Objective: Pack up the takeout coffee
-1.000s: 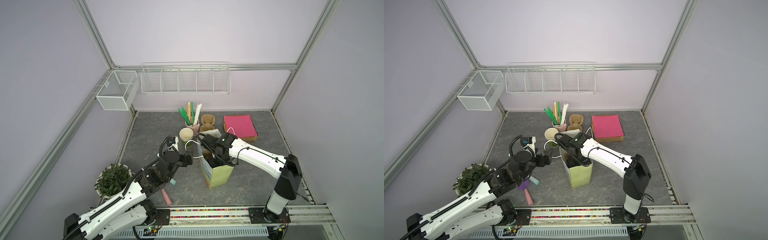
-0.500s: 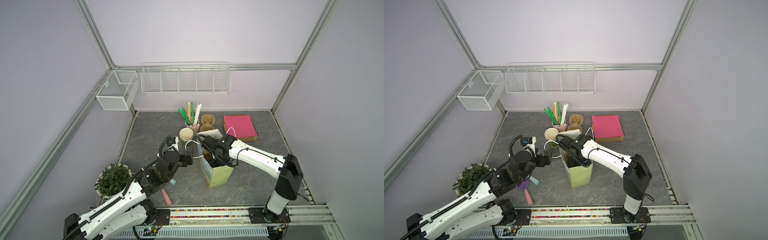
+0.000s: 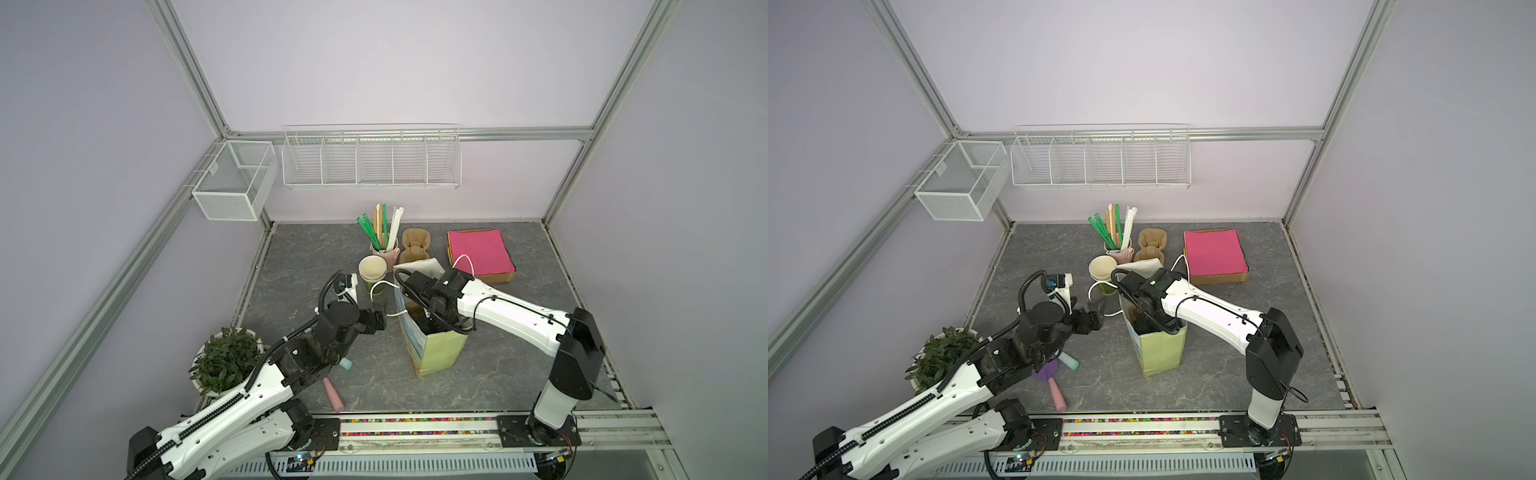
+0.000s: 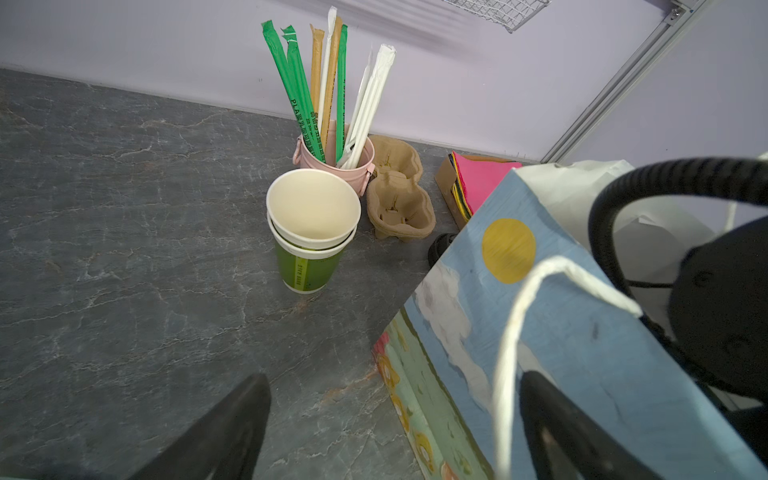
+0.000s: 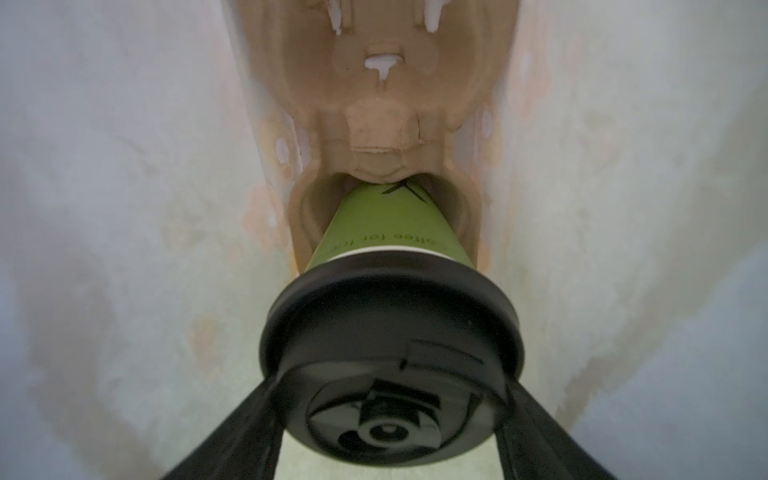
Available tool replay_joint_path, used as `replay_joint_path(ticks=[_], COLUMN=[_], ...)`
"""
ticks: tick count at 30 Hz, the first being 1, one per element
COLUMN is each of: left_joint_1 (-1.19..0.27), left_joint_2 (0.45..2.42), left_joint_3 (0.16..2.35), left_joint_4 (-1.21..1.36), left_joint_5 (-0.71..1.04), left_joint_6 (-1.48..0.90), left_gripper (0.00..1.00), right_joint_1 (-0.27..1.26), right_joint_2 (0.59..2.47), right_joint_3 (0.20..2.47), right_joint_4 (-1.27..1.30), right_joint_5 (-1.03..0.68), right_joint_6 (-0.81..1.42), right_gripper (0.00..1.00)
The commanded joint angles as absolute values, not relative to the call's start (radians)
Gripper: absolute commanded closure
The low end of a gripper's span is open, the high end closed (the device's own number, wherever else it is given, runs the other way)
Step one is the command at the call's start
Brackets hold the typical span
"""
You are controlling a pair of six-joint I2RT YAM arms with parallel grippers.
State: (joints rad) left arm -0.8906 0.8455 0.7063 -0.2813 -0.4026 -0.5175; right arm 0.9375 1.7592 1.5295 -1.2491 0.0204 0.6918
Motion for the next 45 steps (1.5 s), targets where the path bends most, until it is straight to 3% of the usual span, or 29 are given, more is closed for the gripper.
replay_joint_path(ticks=[1,31,38,45], left_joint_1=[-0.894,-0.895,-0.895,-0.895], left_joint_2=[0.847,0.849,0.848,0.846], left_joint_3=[0.695,0.695,0.695,0.695], left_joint_4=[-0.268,-0.265,-0.264,-0.264], left_joint_5=[-0.396,-0.39,-0.385,-0.382], left_joint_6=[-0.503,-0.503,-0.502,-0.501], left_gripper=[0.06,0.06,0.06,0.06], right_joint_1=[0.94,0.95,0.946,0.931], right_joint_2=[1.782,1.776,1.799,1.823], right_joint_3=[1.562,1.618,1.653,1.69], right_joint_4=[-1.302,-1.324,-1.342,-1.342], right_joint_5=[0.019,0.029,0.052,0.065], right_joint_6=[0.68,0.677,0.674,0.661], right_gripper=[0.2,0.0,0.09,0.12])
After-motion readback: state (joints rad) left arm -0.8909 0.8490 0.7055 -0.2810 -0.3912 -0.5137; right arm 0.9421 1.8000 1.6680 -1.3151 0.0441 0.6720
